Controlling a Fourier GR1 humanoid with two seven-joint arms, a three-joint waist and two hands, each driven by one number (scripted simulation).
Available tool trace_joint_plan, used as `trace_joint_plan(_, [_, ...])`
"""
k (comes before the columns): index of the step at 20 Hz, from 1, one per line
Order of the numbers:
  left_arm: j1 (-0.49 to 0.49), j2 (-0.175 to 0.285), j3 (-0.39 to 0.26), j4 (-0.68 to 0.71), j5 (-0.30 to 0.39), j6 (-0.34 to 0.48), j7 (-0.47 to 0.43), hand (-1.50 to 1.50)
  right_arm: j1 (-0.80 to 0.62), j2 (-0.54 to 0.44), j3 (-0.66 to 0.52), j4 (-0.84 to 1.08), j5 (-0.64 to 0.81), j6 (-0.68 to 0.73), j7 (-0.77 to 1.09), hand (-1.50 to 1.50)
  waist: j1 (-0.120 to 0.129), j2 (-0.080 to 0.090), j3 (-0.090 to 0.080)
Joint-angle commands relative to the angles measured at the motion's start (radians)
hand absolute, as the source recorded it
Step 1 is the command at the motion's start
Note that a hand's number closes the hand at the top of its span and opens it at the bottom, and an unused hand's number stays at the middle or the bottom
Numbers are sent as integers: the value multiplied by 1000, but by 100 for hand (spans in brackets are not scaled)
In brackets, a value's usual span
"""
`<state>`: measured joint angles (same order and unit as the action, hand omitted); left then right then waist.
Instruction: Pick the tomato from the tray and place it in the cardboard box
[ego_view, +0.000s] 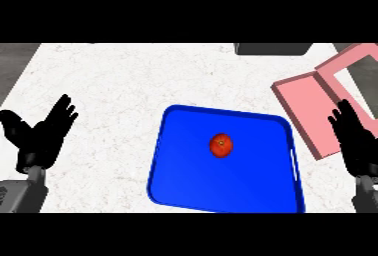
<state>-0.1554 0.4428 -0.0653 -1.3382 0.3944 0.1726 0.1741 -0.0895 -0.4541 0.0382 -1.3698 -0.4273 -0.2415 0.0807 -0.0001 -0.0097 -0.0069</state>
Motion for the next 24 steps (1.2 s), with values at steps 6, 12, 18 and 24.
trace_joint_plan(6, [-167, 72, -154, -160, -193, -116, -174, 0, -348, -101, 51, -262, 2, 274, -153, -150, 31, -10, 9])
trace_joint_plan(12, [-134, 37, -218, -156, -269, -123, -262, 0, -366, -222, 148, -69, 261, 429, -422, -150, 39, 23, 9])
trace_joint_plan(18, [-98, 66, -187, -172, -247, -168, -283, 0, -427, -280, 243, -5, 511, 454, -656, -150, 38, 15, 7])
trace_joint_plan(24, [-117, 33, -188, -155, -280, -137, -252, 0, -487, -339, 398, -78, 725, 508, -520, -150, 9, 9, 5])
